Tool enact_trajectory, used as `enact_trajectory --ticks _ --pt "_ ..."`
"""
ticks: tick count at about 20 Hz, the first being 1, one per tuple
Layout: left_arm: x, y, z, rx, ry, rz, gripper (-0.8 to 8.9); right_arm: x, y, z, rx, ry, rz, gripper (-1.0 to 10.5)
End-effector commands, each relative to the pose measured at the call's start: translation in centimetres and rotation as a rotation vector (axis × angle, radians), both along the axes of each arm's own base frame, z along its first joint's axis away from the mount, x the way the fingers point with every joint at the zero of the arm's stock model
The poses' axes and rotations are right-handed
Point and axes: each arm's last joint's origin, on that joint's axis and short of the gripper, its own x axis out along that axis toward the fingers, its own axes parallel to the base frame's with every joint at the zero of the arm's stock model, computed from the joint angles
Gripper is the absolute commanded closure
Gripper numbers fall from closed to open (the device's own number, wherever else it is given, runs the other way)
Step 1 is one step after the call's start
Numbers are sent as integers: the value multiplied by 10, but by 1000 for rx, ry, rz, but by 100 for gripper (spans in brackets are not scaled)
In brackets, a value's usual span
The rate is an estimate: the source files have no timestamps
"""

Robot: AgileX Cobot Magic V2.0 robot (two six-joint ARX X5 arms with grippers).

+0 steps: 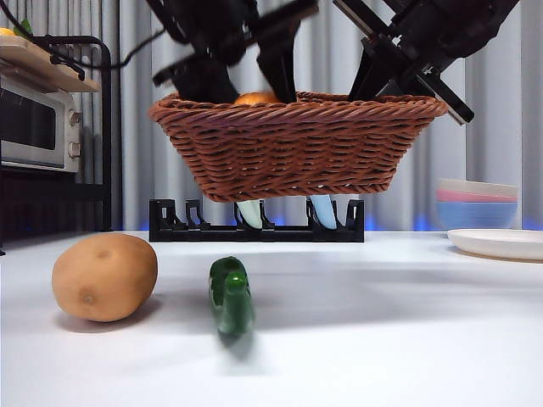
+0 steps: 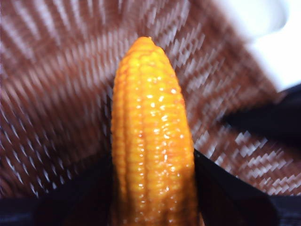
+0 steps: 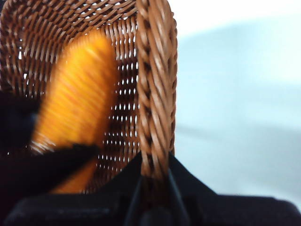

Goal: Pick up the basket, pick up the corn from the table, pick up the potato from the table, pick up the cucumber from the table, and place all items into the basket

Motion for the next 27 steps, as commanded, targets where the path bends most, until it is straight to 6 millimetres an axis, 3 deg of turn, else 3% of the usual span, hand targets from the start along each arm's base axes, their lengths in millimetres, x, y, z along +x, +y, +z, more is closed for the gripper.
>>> enact_trajectory --ticks 1,2,5,8,12,15,18,21,27 --pt "-1 -1 -3 3 12 3 296 1 1 6 26 -17 -8 963" --pt "-2 -1 -3 -2 15 -3 197 2 1 6 25 -18 -9 963" --pt "-4 1 2 -35 23 -36 196 2 0 6 24 -19 -11 963" --pt "-21 14 36 -95 -55 -40 197 3 -3 6 16 -26 -20 963" --pt "-69 56 92 -102 -123 -57 197 10 -19 6 16 -27 -73 963" --pt "-108 92 103 -1 -71 -16 197 15 -34 6 15 -30 -116 963" --pt "-130 113 93 164 39 32 197 18 -43 6 14 -32 -147 963" --pt "-137 117 64 194 111 70 197 20 -49 6 3 -42 -158 963" --pt "-116 98 -15 124 181 115 197 22 -58 6 -2 -47 -180 963"
